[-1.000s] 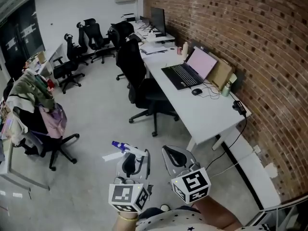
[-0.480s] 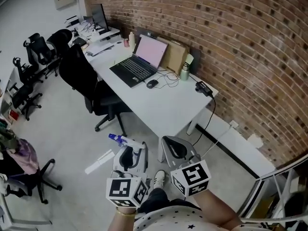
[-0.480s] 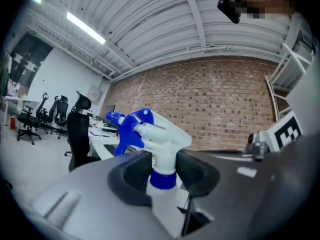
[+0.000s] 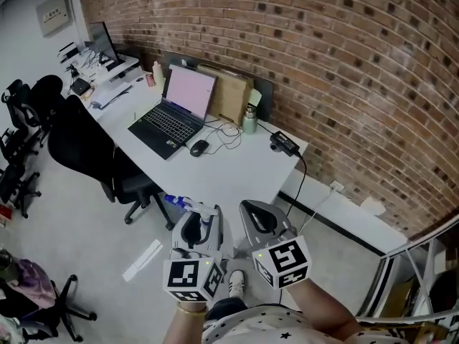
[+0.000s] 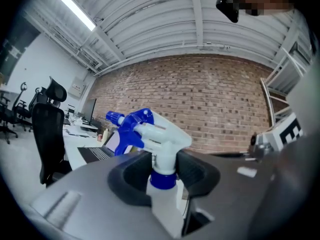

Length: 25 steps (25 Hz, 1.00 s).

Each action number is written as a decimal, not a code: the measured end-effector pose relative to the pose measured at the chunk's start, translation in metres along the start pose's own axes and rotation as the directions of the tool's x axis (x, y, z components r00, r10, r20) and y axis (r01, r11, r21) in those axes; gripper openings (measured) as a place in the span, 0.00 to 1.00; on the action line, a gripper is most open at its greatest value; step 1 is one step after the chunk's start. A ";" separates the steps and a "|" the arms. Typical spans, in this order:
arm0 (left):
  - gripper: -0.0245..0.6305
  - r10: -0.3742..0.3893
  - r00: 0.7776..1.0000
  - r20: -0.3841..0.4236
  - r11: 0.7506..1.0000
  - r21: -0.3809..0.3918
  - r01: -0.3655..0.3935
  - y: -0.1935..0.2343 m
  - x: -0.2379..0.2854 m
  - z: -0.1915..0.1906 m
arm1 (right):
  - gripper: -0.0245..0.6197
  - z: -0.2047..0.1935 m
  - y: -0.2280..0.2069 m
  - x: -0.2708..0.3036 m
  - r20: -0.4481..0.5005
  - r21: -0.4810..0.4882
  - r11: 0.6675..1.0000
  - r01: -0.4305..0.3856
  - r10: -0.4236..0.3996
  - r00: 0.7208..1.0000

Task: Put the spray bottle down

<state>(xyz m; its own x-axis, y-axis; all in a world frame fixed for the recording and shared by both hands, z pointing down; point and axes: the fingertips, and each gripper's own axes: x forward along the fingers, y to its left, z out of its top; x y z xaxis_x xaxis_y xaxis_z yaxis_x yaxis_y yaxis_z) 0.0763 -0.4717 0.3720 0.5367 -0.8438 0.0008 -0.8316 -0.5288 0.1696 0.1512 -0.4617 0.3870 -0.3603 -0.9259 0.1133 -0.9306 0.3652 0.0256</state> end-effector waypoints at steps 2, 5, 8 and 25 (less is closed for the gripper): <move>0.25 -0.025 1.000 0.004 1.000 0.009 0.025 0.008 0.027 0.000 | 0.03 0.002 -0.015 0.021 -0.003 -0.006 1.000 0.020 -0.020 1.000; 0.25 -0.050 0.999 0.002 0.999 0.017 0.050 0.022 0.065 -0.002 | 0.03 0.001 -0.035 0.051 -0.012 -0.018 0.999 0.045 -0.045 0.999; 0.25 -0.071 0.997 0.005 0.997 0.027 0.071 0.035 0.098 -0.004 | 0.03 -0.001 -0.054 0.079 -0.016 -0.012 0.998 0.068 -0.068 0.998; 0.25 -0.122 0.992 -0.040 0.992 0.033 0.123 0.065 0.209 -0.049 | 0.03 -0.031 -0.120 0.165 -0.090 0.040 0.994 0.103 -0.099 0.991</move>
<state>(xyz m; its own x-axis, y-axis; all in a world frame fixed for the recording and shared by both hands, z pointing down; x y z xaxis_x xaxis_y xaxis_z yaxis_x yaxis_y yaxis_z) 0.1412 -0.6783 0.4316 0.6392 -0.7688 0.0200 -0.7636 -0.6313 0.1355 0.2052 -0.6557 0.4337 -0.2591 -0.9451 0.1992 -0.9645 0.2639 -0.0024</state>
